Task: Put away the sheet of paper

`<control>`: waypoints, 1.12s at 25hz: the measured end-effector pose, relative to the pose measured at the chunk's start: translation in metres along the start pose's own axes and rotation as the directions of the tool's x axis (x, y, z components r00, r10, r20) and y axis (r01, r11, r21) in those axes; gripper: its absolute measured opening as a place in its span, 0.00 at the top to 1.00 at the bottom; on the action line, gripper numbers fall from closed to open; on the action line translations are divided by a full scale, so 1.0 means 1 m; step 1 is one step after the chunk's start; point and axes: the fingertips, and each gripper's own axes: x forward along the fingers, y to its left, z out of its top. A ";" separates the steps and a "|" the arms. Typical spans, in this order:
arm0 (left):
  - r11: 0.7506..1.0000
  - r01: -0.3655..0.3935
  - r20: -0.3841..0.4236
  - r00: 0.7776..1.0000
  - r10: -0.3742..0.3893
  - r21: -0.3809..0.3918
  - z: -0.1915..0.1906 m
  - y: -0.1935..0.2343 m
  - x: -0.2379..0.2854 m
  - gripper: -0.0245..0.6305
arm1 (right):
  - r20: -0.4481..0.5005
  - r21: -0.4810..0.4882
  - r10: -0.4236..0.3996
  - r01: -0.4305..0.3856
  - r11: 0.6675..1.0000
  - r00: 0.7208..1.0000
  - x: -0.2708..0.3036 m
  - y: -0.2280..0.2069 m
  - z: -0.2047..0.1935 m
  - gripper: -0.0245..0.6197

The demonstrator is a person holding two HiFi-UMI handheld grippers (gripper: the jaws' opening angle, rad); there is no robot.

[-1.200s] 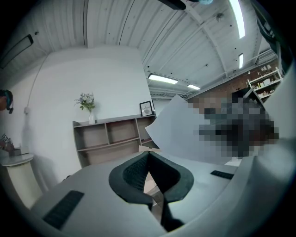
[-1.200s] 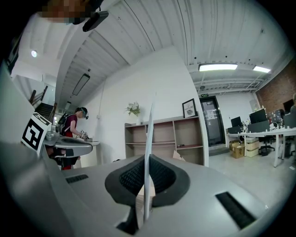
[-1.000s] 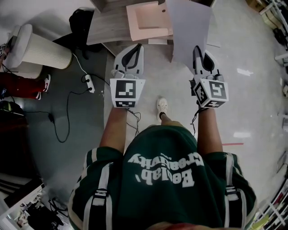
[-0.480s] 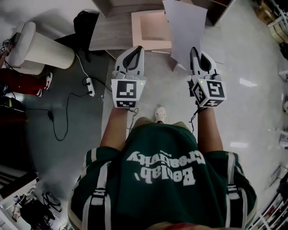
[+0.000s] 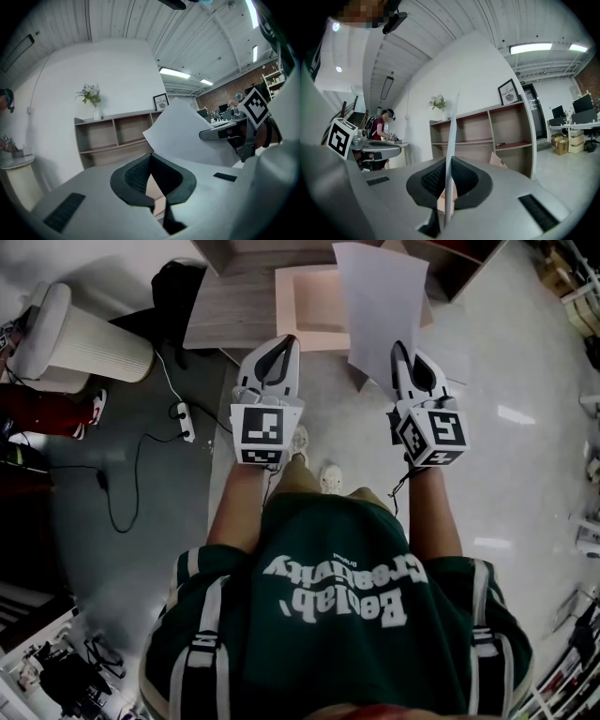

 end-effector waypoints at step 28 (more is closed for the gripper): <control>0.993 0.101 -0.055 0.993 -0.104 -0.057 -0.075 0.186 0.171 0.94 | -0.184 0.137 0.072 -0.047 0.989 0.980 0.257 0.036 -0.050 0.91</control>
